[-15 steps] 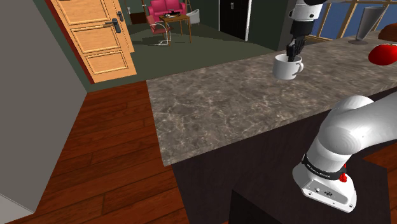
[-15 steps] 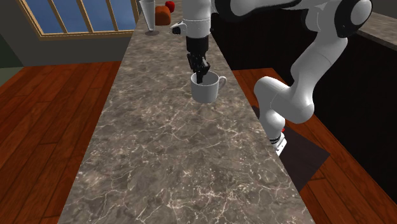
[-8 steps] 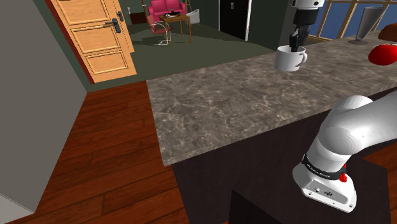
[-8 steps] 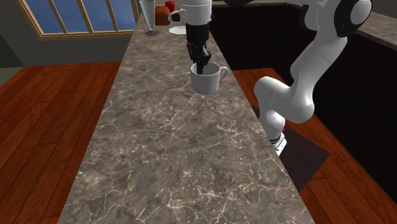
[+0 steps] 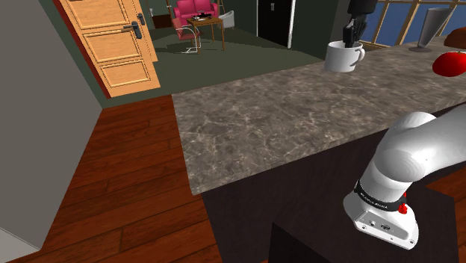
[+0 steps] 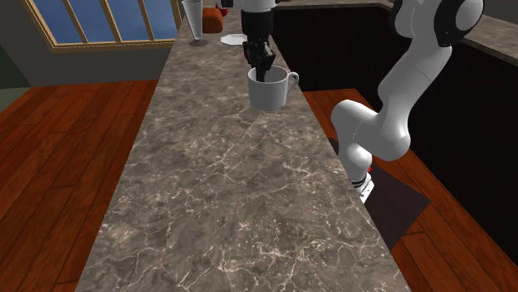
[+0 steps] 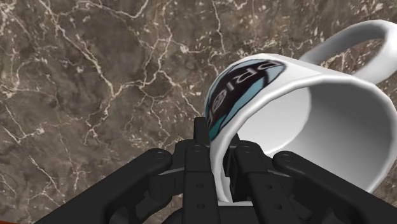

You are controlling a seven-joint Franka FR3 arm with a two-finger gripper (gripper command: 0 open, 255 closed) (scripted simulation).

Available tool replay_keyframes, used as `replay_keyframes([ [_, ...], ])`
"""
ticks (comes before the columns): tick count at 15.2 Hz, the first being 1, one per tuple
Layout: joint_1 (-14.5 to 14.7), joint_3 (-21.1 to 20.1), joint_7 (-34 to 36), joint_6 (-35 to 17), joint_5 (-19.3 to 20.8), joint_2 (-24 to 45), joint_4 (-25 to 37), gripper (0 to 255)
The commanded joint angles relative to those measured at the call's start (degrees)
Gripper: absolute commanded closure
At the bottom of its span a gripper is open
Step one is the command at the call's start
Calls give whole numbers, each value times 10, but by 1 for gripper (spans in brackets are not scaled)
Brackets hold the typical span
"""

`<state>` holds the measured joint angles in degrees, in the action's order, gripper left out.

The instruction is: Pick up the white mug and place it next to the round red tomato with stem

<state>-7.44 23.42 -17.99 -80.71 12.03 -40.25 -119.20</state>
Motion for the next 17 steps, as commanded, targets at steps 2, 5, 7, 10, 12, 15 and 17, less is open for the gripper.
replay_keyframes([
  [2, 2, -3, -1, 21, -4, 9, 30, 255],
  [5, 5, -4, -3, 42, -7, 20, 61, 255],
  [7, 6, -5, -4, 50, -9, 24, 73, 255],
  [10, 3, 35, -49, 51, 10, 38, 96, 255],
  [12, 2, 63, -80, 51, 21, 50, 113, 255],
  [15, 3, 107, -128, 50, 34, 74, 145, 255],
  [17, 7, 140, -161, 49, 39, 93, 169, 255],
])
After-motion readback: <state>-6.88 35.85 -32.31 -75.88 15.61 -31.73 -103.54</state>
